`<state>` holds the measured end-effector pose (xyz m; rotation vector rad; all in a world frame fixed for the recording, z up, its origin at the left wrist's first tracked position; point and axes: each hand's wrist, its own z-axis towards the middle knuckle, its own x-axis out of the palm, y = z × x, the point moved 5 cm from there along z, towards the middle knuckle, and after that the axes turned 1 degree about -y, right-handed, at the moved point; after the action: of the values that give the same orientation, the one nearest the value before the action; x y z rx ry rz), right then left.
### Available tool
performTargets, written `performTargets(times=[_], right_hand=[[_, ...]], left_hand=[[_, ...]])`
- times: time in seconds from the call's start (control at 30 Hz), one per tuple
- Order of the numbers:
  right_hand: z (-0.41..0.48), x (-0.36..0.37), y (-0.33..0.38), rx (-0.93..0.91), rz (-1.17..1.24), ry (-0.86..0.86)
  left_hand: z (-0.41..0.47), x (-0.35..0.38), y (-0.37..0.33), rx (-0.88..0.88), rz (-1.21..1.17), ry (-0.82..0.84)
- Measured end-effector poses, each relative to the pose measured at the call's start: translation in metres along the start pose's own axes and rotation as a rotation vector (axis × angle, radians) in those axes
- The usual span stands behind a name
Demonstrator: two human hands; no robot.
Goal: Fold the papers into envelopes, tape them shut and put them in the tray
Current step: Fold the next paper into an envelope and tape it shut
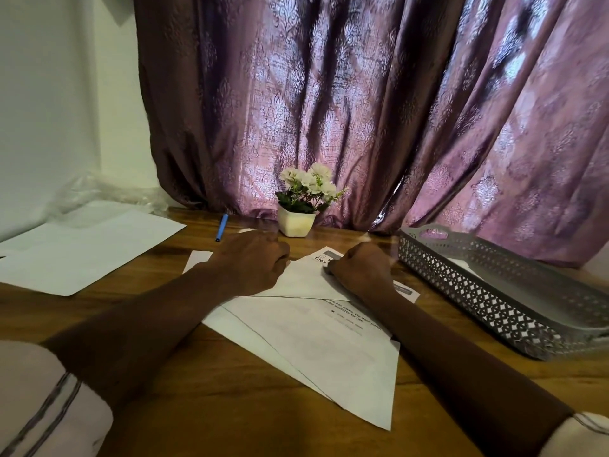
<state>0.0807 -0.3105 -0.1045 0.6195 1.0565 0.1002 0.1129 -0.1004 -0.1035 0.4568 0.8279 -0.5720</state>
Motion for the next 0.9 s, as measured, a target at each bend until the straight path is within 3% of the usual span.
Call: performTargets(times=[0.4, 0.9], right_hand=[[-0.001, 0.0, -0.002, -0.037, -0.008, -0.007], [0.008, 0.001, 0.003, -0.292, -0.075, 0.085]], left_hand=[[-0.001, 0.001, 0.002, -0.026, -0.059, 0.008], [0.0, 0.003, 0.005, -0.032, -0.12, 0.032]])
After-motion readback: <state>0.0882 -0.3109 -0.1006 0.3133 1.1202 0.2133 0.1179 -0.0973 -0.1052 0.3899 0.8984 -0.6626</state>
